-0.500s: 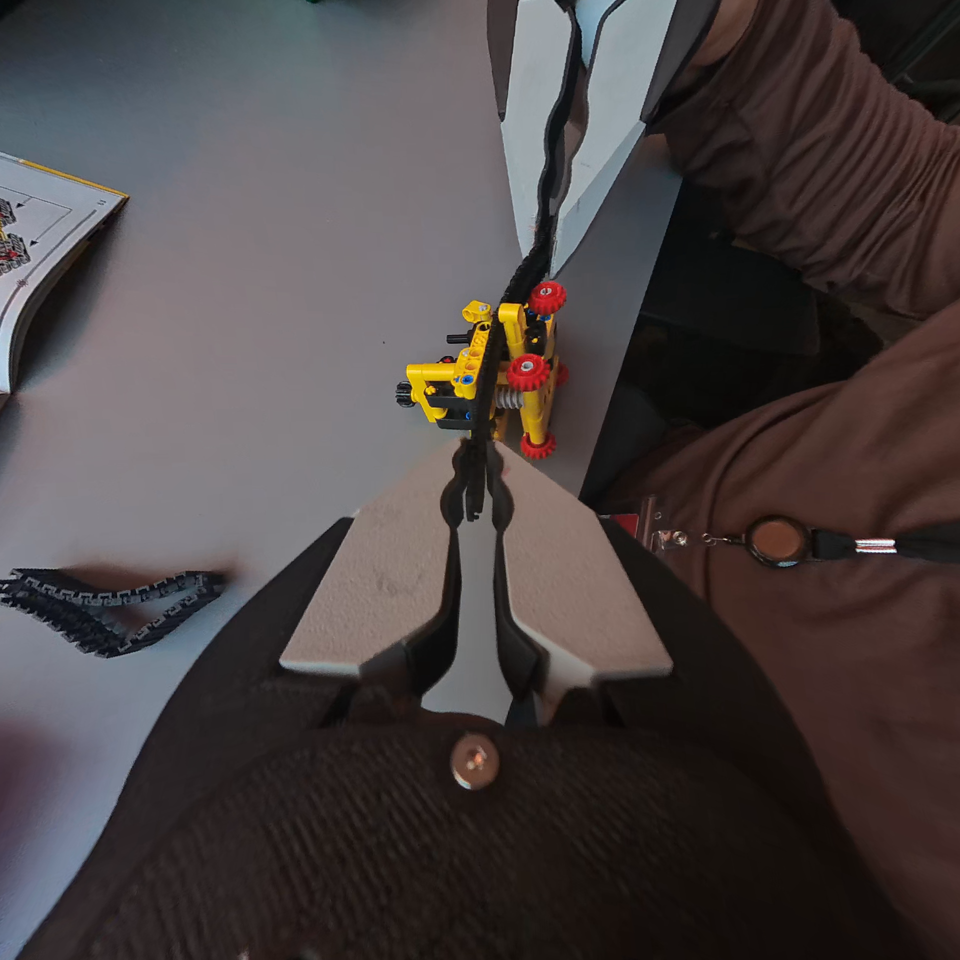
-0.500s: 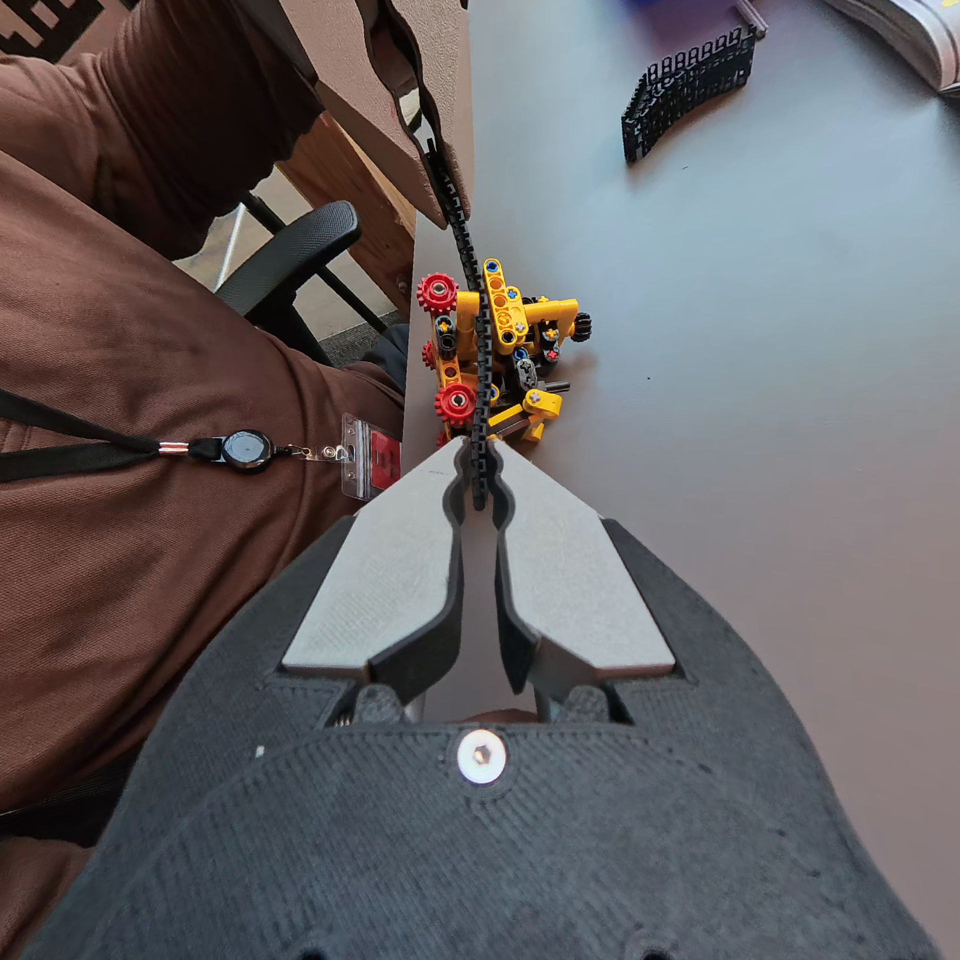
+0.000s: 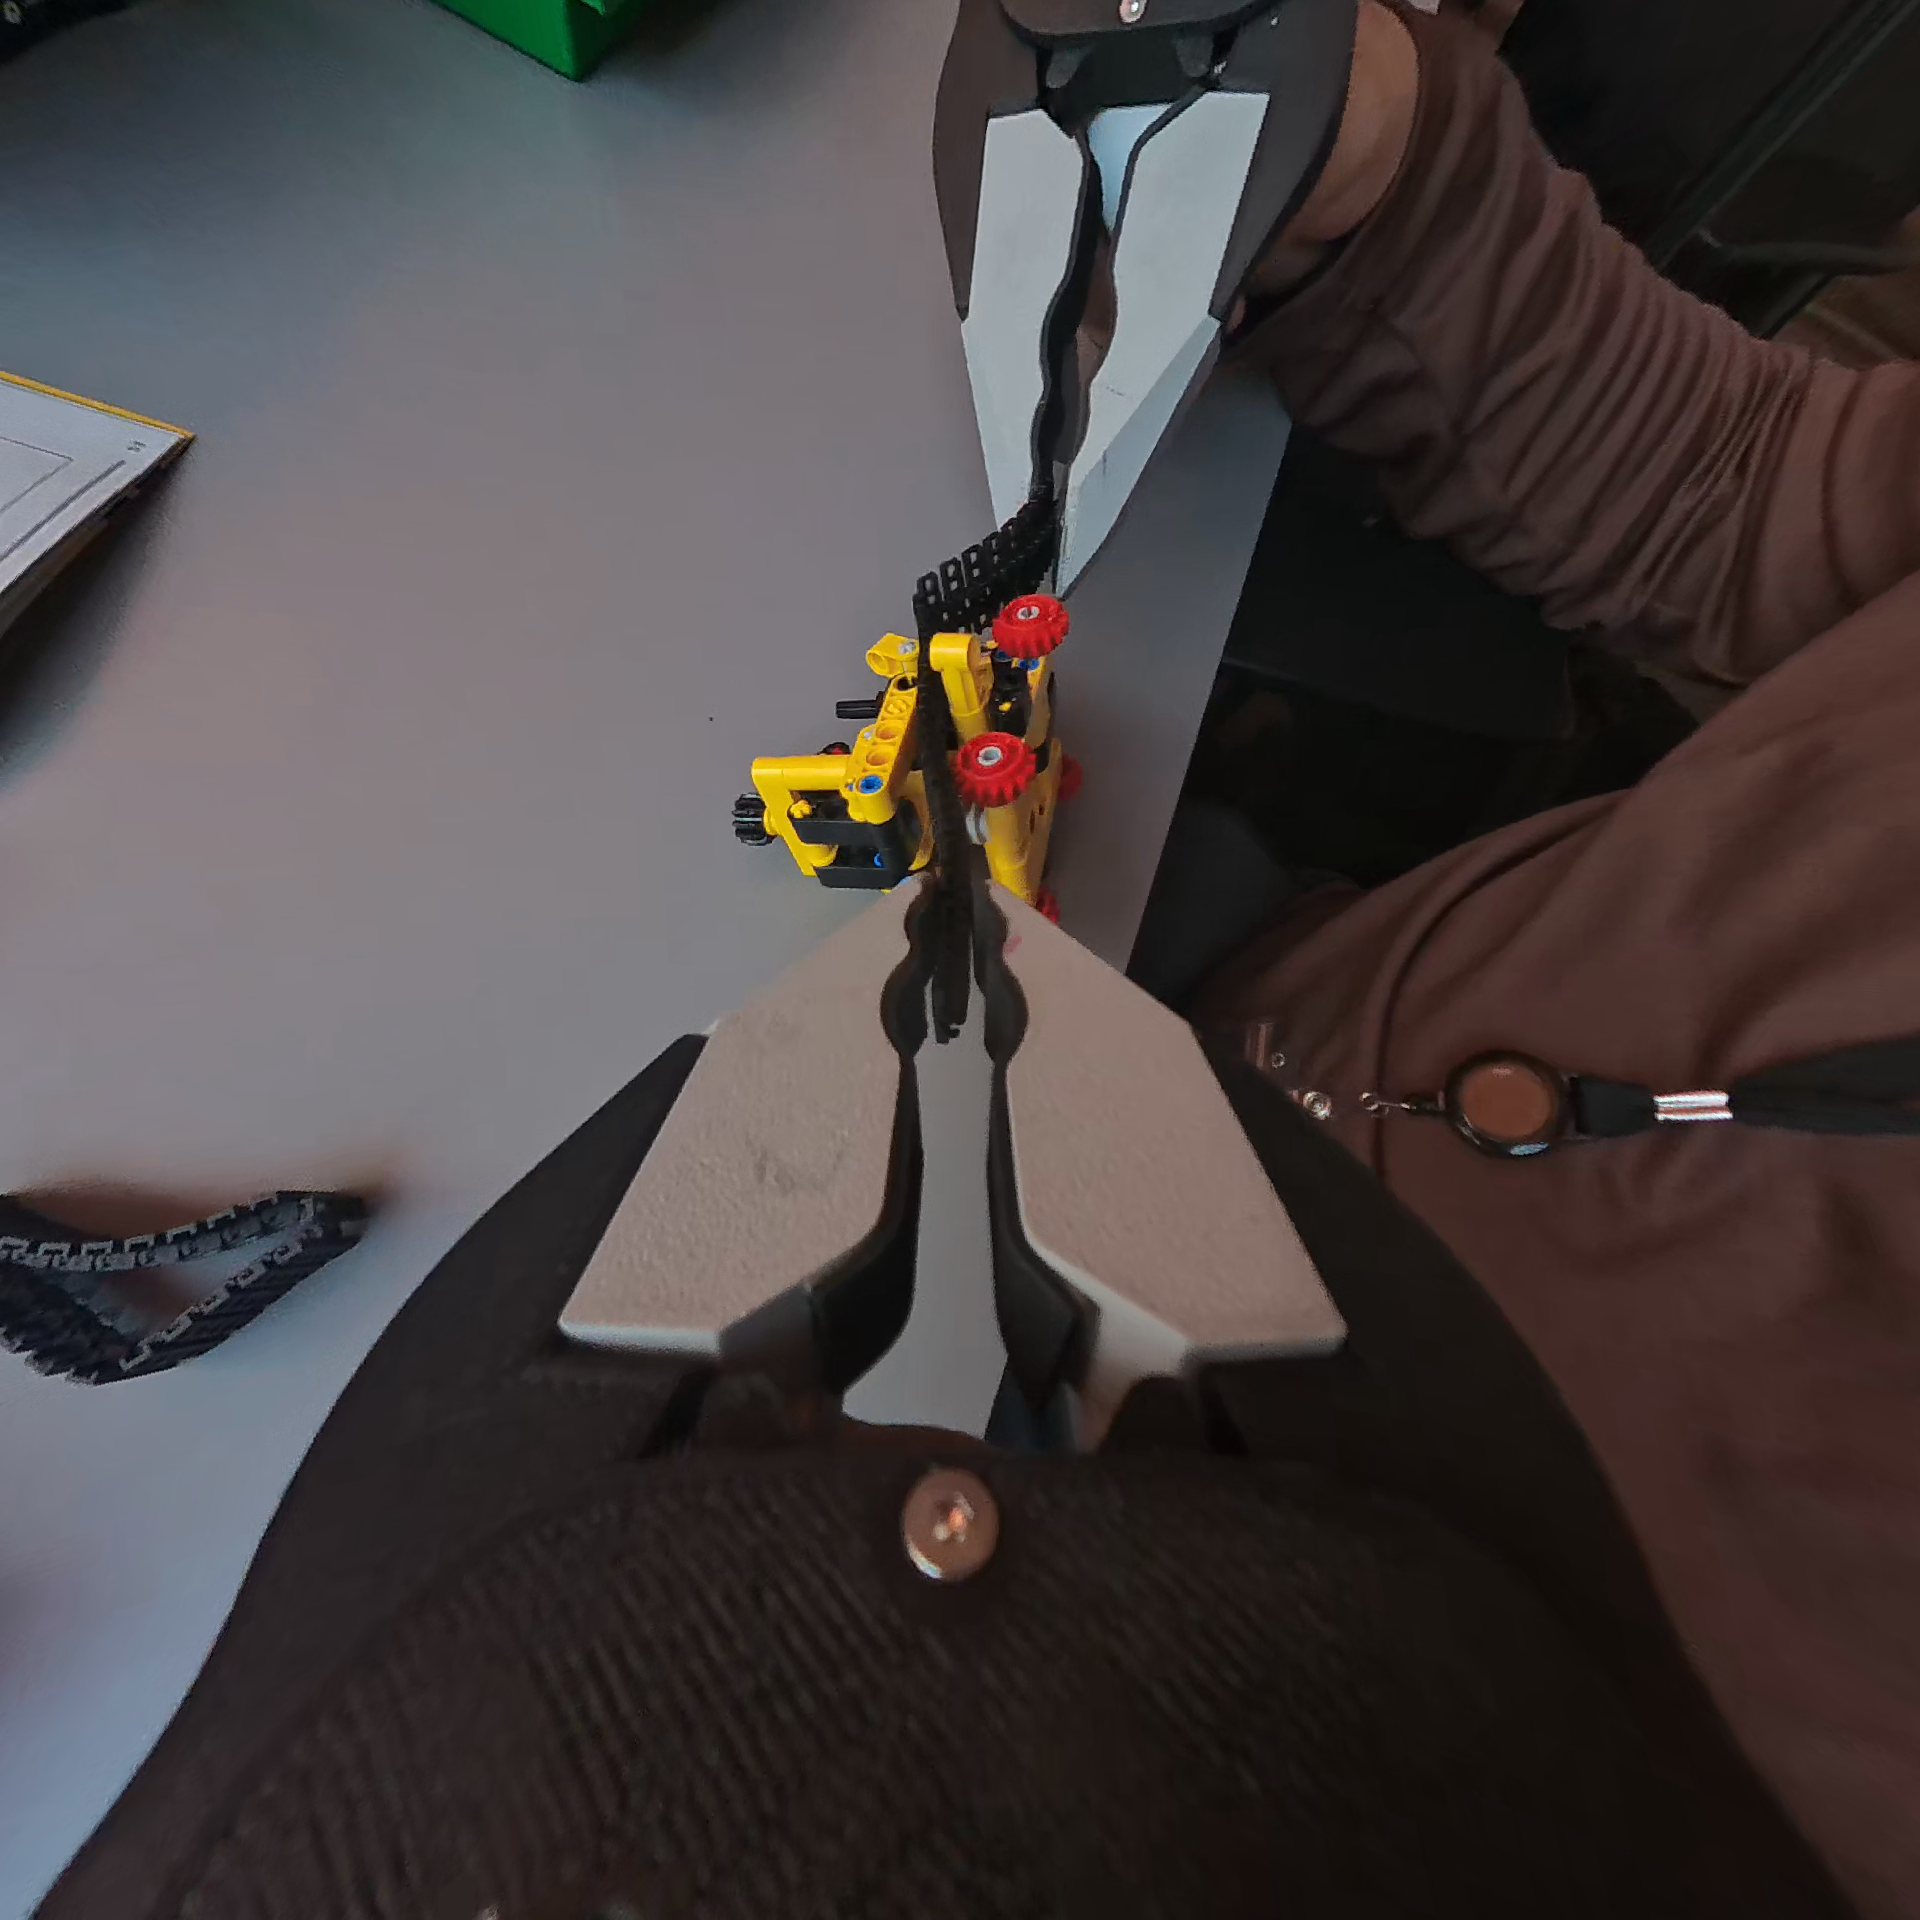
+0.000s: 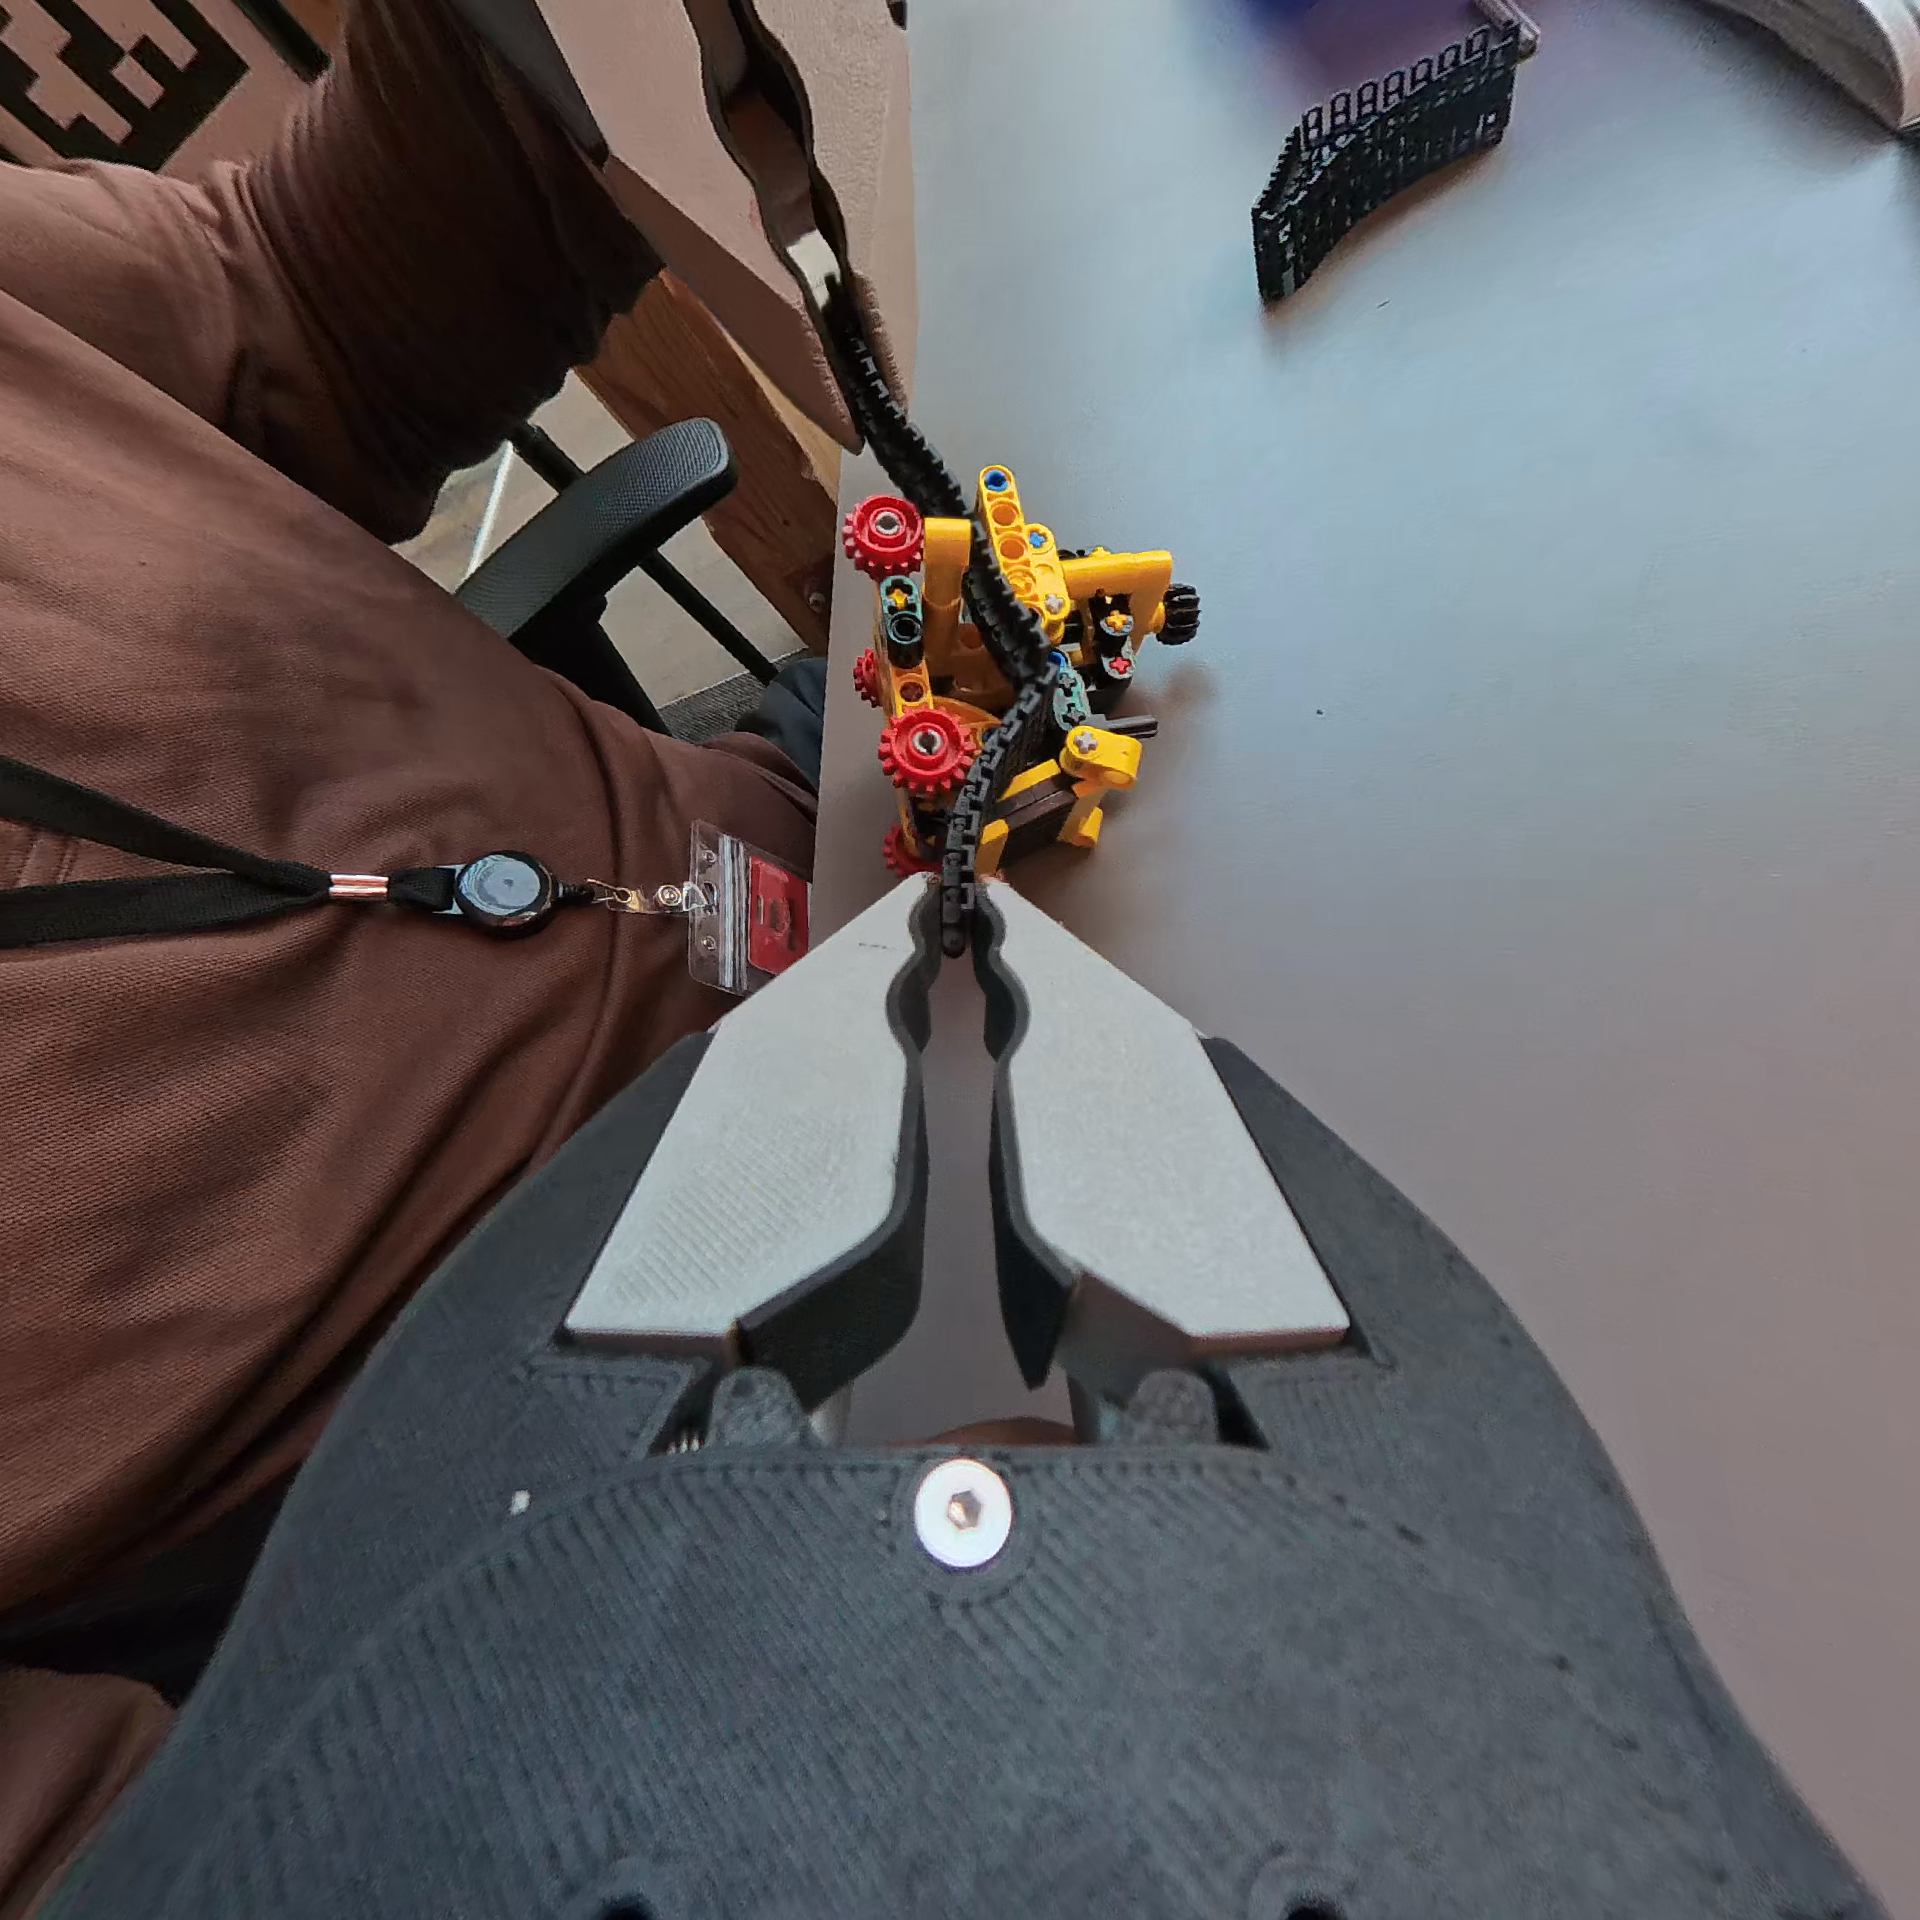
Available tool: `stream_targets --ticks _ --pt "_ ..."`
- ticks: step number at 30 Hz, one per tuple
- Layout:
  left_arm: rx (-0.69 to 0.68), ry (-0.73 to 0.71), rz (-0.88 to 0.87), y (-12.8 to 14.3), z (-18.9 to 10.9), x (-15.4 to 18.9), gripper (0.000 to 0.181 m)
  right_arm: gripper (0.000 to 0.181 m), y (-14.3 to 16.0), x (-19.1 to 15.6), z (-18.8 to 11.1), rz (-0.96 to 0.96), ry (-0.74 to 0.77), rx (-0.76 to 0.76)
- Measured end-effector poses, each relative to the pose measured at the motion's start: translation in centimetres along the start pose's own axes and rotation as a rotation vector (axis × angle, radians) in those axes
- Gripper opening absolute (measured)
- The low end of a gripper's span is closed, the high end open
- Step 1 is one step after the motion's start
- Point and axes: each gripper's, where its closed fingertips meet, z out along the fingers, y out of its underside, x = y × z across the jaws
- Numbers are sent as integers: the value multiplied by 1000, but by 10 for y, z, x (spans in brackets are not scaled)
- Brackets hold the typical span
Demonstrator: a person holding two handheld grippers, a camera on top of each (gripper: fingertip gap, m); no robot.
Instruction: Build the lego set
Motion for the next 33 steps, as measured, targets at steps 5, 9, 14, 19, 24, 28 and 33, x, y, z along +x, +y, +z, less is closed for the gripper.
stream_targets --ticks 5,9,14,19,24,28,33 --pt "14 1 -7 2 1 2 2 2 6 0 -2 2 -8 -2" --pt "27 1 -15 5 1 3 2 2 7 -6 -2 3 -37 13" --pt "54 9 -15 2 0 8 2 2 9 -11 0 -3 -51 8" --pt "68 13 -17 1 2 13 4 2 7 -15 1 -13 -47 15" --pt "87 10 -23 3 5 16 5 3 6 -18 1 -16 -47 20" --pt "116 14 -13 1 8 22 6 4 5 -22 2 -29 -44 18" --pt "130 11 -14 0 9 23 7 5 4 -24 3 -36 -32 21"
